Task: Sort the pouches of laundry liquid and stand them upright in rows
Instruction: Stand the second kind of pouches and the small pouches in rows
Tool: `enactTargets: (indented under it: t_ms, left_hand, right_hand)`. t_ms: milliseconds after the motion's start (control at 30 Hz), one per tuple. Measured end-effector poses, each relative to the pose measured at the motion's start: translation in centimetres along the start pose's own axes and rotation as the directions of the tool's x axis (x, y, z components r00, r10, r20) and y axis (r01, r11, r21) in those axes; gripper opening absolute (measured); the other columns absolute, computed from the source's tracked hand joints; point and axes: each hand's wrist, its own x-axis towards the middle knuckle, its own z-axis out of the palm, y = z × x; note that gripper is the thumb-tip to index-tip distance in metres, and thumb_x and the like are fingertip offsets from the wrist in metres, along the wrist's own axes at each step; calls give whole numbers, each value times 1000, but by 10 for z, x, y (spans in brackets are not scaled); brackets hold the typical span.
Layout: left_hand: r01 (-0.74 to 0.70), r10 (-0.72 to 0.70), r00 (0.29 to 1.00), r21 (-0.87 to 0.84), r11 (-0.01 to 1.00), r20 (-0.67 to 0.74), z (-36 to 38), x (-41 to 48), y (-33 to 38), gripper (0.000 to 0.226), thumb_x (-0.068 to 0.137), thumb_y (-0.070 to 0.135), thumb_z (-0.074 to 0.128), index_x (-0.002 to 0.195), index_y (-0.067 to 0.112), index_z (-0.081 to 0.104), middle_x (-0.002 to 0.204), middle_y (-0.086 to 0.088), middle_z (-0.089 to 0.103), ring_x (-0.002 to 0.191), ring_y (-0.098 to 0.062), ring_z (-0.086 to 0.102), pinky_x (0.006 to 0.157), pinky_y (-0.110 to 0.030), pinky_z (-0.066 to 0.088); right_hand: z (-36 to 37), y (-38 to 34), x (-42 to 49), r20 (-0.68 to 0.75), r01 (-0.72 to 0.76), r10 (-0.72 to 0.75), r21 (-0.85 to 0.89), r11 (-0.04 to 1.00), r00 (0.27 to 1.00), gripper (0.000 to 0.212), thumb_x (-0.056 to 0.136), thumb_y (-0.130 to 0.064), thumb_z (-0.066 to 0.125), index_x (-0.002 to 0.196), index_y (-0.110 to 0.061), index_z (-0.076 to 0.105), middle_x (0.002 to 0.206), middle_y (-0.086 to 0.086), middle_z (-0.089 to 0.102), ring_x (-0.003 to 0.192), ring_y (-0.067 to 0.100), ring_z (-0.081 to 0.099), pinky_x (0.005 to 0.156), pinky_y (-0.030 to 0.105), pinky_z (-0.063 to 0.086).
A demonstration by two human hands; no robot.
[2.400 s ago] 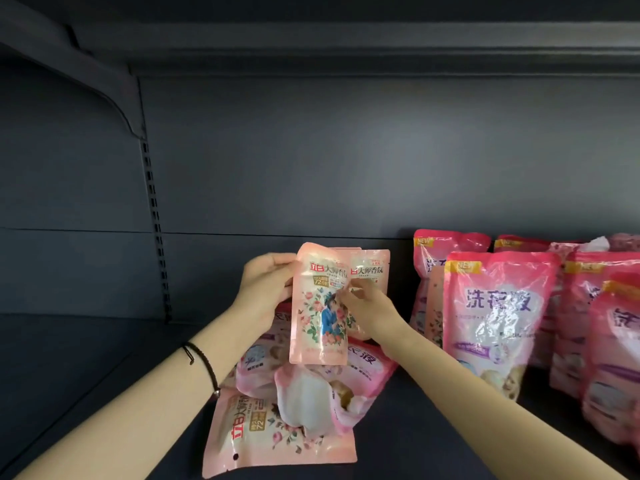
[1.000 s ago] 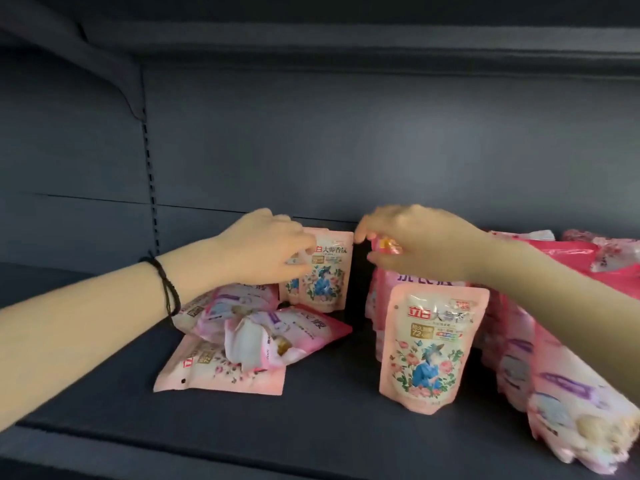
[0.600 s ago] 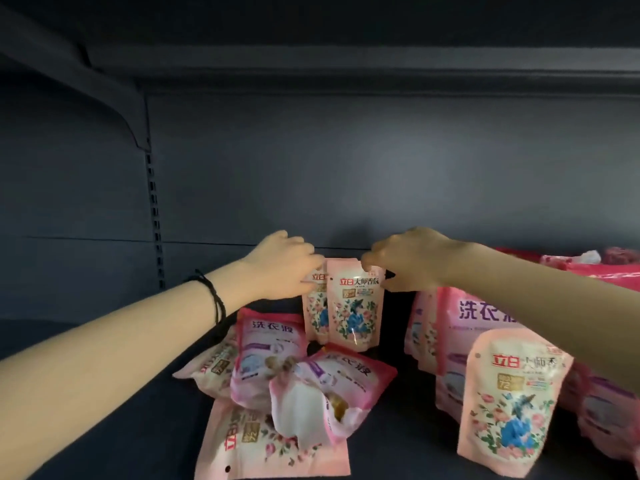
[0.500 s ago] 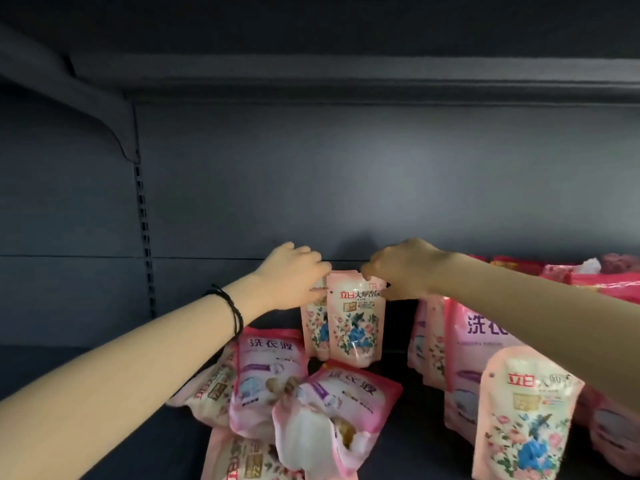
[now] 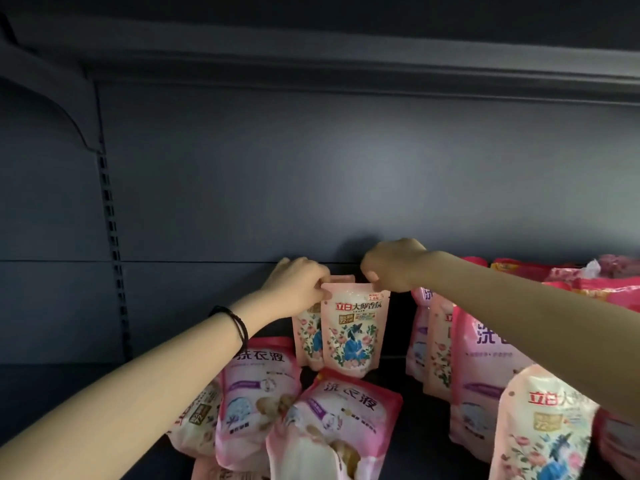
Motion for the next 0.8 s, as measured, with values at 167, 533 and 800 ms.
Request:
enactTargets:
  t_ms: [167, 533, 800]
  left_hand:
    - [171, -240, 970, -618, 768, -29, -16, -7, 2, 10, 90, 15, 65, 81, 17, 61, 86, 0, 67, 81, -16, 63, 69, -22, 49]
    - [-41, -485, 874, -997, -58, -8, -59, -33, 67, 9, 98, 17, 52, 94, 12, 59, 86, -4, 68, 65, -9, 70, 55, -25, 55]
    - [-164, -573, 806, -986, 24, -148, -88, -68, 148, 9, 97, 21, 55, 100, 15, 61, 82, 2, 72, 72, -12, 71, 63, -31, 59]
  right_hand:
    - [-9, 14, -16, -83, -78, 116, 367, 927, 990, 12, 95, -19, 48, 101, -14, 58, 105, 0, 59, 92, 18, 53, 76, 31, 45]
    - [-23, -11, -81, -97, 178, 480, 976, -126, 872, 32, 87, -7, 66, 116, -7, 51, 104, 10, 65, 92, 24, 69, 83, 42, 57]
    - [-20, -14, -161, -191, 429, 556, 838, -336, 809, 11, 91, -11, 62, 101, -9, 65, 95, 3, 75, 82, 17, 73, 70, 31, 59]
